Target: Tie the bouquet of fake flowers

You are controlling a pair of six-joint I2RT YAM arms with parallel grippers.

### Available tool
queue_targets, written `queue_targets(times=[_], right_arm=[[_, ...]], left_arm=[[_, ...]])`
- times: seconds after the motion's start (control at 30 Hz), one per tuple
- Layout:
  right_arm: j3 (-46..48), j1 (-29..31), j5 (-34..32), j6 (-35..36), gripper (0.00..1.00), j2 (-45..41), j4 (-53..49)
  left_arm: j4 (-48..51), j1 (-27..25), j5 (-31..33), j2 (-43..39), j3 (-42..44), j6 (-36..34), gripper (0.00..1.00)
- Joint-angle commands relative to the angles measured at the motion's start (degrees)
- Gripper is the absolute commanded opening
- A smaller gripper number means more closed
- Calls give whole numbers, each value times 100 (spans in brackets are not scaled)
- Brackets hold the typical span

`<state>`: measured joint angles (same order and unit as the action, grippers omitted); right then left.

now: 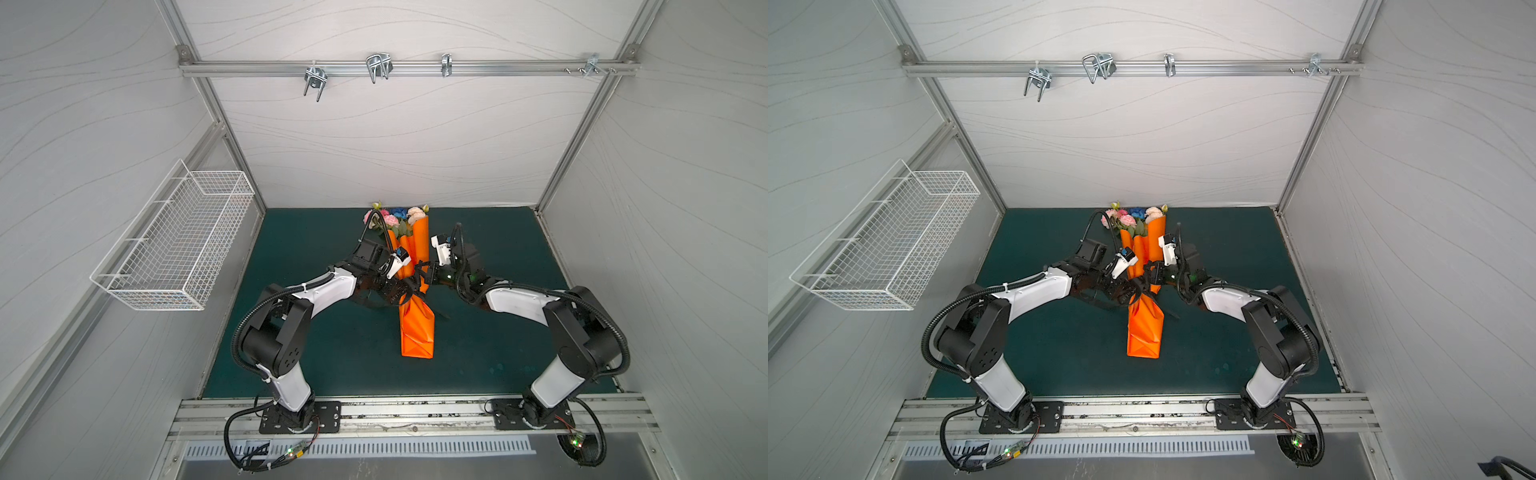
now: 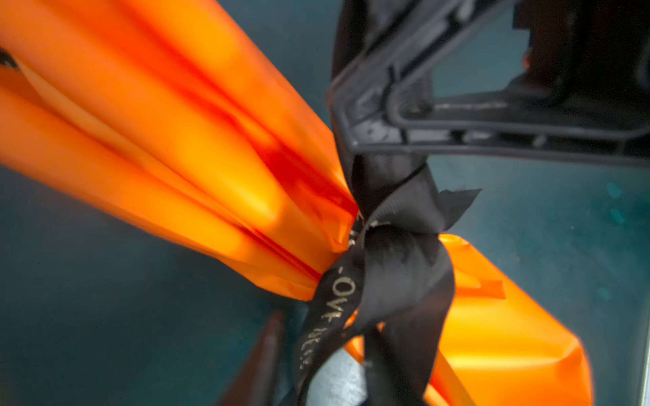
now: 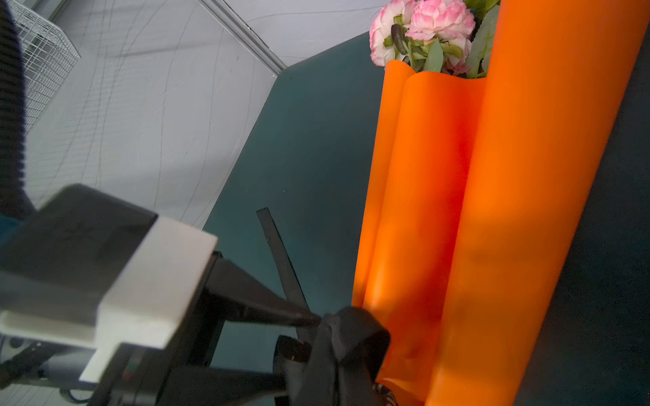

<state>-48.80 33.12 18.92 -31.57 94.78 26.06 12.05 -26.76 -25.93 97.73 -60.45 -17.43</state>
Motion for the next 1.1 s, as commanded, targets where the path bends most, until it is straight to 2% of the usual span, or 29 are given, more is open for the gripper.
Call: queue_targets(times=[0.0,0.1,0.3,0.63,0.8,1.07], right_arm=[[-47,-9,21,1,3,-17,-23],[9,-8,-91,-8,1,-62,-81],[339,-59,-753,-60,0,-358,-377],[527,-155,-949,-115,0,-326,-699],[625,-216,-1012,-93,0,-340,-839],[627,-315,-1007,-54,0,-232,-1081]], left_arm=[[-10,21,-212,69,-297,58,0],[56,22,-91,102,-302,237,0],[88,22,379,132,-86,783,0],[350,51,920,443,-169,939,0],[360,122,853,470,-210,984,0],[874,224,757,540,-265,1519,0]])
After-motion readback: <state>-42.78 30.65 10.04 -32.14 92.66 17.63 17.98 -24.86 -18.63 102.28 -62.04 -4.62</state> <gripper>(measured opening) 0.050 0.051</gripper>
